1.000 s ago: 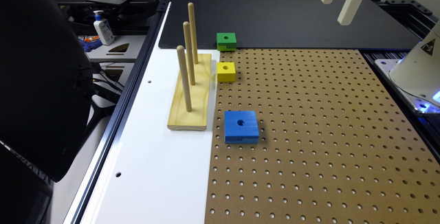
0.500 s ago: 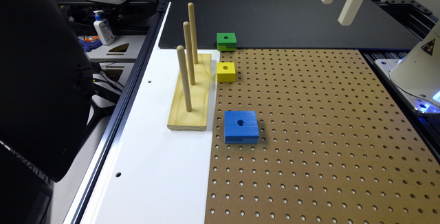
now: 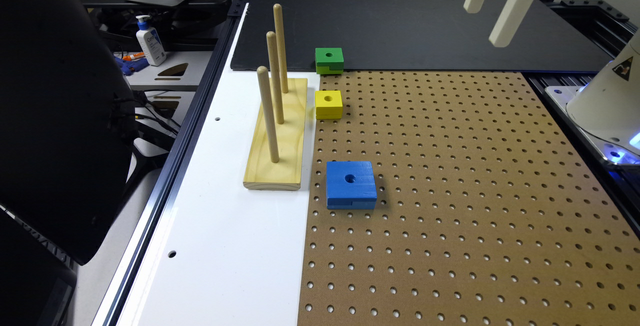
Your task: Pick up blue block.
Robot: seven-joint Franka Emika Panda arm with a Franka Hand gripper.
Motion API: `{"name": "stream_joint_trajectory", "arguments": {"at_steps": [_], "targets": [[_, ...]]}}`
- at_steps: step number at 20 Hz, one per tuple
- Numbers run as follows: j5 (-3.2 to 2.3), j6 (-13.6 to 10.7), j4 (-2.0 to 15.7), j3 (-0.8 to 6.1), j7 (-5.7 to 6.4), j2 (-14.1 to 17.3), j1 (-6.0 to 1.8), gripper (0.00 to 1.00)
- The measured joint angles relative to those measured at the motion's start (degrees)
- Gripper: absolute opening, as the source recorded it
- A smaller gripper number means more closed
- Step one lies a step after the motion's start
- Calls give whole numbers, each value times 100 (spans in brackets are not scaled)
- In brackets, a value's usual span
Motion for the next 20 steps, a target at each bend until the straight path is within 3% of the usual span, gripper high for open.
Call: {"name": "stream_joint_trajectory", "arguments": {"at_steps": [9,15,17,20], "targets": [[2,142,866,233,280,1069,8,100],[1,158,1416,504,574,1655,5,100],[1,158,1544,558,630,1792,3,100],[1,158,1631,578,655,1890,-1,100]]}}
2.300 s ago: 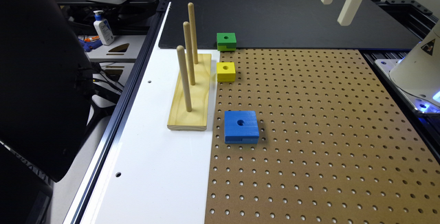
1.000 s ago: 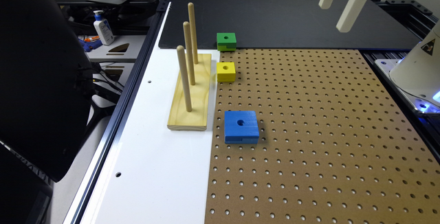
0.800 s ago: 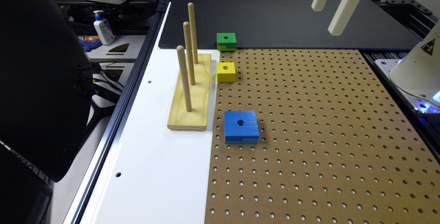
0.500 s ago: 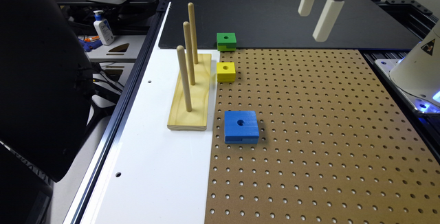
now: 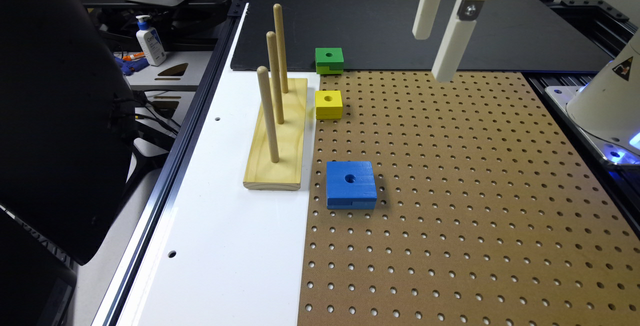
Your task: Pick up blue block.
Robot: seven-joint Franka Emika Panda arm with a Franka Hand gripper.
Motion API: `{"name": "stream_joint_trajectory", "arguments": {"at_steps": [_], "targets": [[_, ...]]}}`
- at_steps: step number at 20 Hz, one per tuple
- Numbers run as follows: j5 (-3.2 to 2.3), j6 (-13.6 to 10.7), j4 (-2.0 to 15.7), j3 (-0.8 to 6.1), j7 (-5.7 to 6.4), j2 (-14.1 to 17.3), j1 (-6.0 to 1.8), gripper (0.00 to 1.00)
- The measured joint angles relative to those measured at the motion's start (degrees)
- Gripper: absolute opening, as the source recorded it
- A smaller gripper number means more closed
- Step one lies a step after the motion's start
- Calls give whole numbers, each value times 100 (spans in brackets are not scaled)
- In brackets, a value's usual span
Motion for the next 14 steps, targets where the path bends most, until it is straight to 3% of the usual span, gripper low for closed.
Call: {"name": "stream_joint_trajectory", "arguments": {"at_steps": [6,14], "targets": [[0,1,34,20,12,21,-8,100],[0,1,242,190,157,188,-25,100]]}}
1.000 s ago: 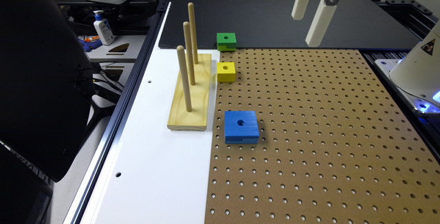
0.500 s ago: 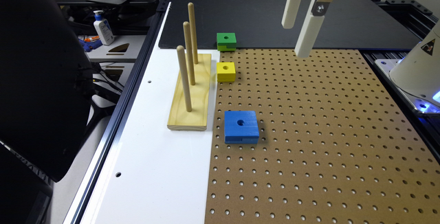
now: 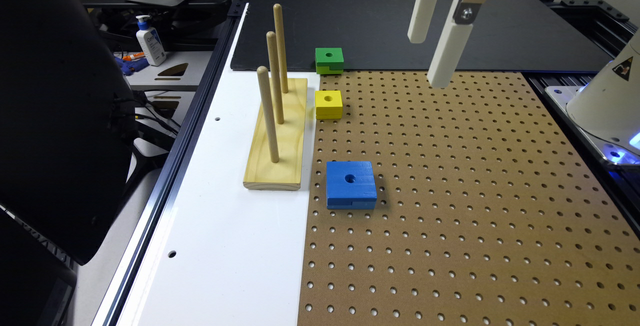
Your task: Pick up blue block.
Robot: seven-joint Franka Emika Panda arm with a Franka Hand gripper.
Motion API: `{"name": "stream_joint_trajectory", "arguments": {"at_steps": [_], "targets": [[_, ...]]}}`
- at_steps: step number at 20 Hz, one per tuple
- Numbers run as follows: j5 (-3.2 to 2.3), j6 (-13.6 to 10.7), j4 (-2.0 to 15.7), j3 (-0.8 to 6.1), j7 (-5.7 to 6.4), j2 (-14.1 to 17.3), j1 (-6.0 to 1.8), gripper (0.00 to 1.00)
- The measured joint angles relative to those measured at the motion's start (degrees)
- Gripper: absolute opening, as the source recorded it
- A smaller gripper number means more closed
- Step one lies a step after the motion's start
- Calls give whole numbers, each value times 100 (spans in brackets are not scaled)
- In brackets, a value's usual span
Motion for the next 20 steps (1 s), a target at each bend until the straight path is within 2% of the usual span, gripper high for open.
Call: {"name": "stream_joint_trajectory", "arguments": {"at_steps": [7,9,14,20], "targets": [[-1,7,128,21,3,184,-19,100],[-15,142,119,28,8,347,-20,100],[-67,683,115,30,17,927,-23,100],[-68,737,107,30,18,1017,-25,100]]}}
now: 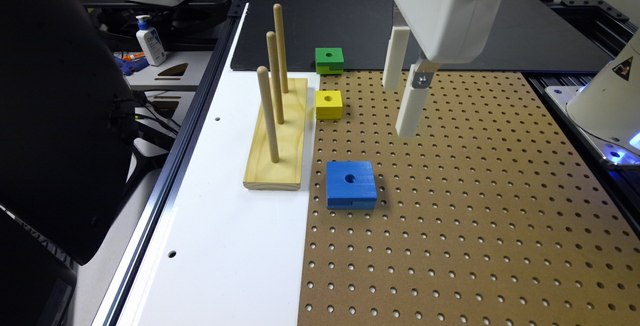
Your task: Pick up blue block.
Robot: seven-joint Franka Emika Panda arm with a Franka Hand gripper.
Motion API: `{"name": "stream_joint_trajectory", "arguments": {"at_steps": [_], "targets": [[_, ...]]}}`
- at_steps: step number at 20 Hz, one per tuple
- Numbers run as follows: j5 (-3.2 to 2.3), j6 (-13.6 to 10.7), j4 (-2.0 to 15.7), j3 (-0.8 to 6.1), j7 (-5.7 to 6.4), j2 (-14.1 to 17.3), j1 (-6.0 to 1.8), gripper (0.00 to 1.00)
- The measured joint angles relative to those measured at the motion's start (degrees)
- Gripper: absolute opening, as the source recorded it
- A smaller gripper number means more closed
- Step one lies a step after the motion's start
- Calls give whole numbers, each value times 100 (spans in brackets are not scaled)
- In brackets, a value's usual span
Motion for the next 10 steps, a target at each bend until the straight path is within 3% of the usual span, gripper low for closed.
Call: {"name": "stream_joint_trajectory", "arguments": {"at_steps": [2,5,10], "targets": [[-10,118,-27,0,0,137,0,100],[-86,419,-46,-2,31,435,-5,100],[-97,538,-27,-3,38,550,-18,100]]}}
